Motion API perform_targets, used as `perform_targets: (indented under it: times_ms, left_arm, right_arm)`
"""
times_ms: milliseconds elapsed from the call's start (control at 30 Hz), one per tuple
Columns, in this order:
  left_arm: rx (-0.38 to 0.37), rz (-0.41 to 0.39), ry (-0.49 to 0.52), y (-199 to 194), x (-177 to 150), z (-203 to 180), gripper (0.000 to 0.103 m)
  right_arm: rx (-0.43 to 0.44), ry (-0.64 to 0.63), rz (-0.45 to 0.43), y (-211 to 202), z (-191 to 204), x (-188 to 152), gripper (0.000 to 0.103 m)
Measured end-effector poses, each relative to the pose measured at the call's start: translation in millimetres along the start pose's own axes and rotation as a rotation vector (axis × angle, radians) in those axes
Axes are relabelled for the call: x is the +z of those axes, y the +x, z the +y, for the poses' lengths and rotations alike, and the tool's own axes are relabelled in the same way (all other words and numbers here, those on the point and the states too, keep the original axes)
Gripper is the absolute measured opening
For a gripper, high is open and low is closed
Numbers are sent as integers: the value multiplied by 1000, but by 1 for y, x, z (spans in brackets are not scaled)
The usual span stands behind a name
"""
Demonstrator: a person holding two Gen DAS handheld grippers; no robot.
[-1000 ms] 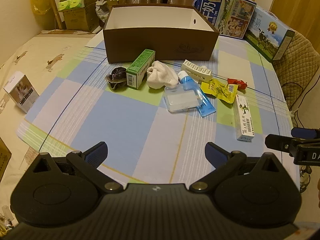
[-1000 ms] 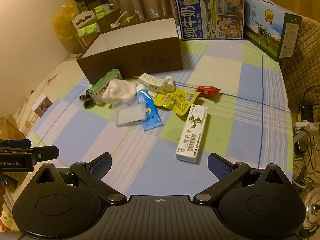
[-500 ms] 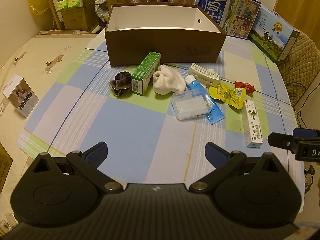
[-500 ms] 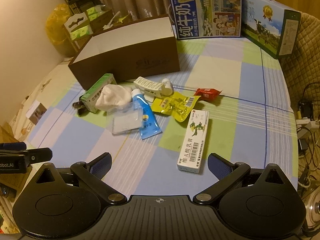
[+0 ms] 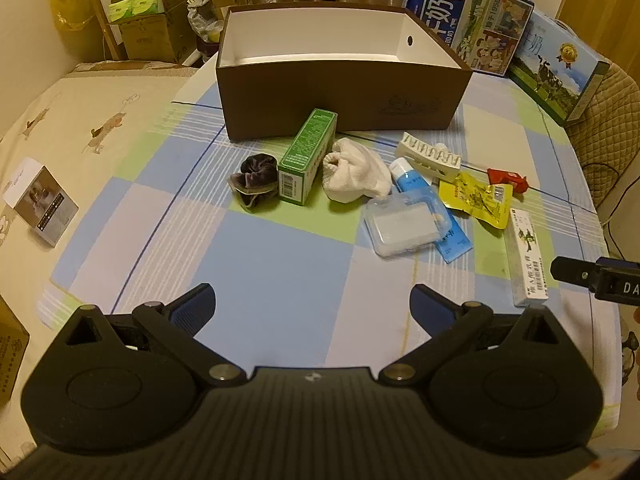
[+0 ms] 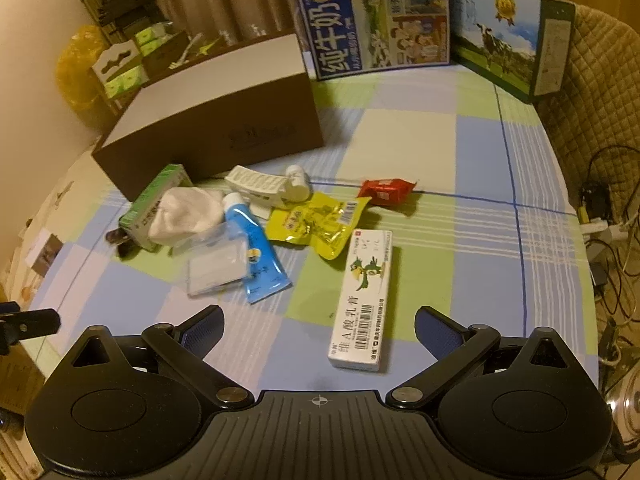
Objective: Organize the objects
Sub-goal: 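Move the right tool toward the white parrot-printed ointment box, then grasp the white ointment box with the right tool while the left tool grasps the green medicine box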
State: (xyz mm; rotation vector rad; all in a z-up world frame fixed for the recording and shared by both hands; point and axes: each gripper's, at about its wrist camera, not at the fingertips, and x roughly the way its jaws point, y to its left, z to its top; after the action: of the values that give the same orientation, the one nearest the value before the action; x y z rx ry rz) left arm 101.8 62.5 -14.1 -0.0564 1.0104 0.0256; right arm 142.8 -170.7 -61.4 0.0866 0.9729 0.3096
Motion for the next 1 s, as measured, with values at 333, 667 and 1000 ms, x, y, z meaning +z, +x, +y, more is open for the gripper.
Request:
perform_targets:
  times_ms: [333, 667, 1000]
  left_arm:
    - [18, 8, 9, 18, 15, 17, 102]
    - [66, 33, -14, 41, 26, 50, 102]
    - [64, 64, -13, 65, 36, 68, 102]
  right_arm:
    - [-13, 31, -5, 27, -13, 0, 91]
    - [-75, 22, 18, 65, -20, 4, 84]
    - [-103, 32, 41, 90, -27, 10, 69]
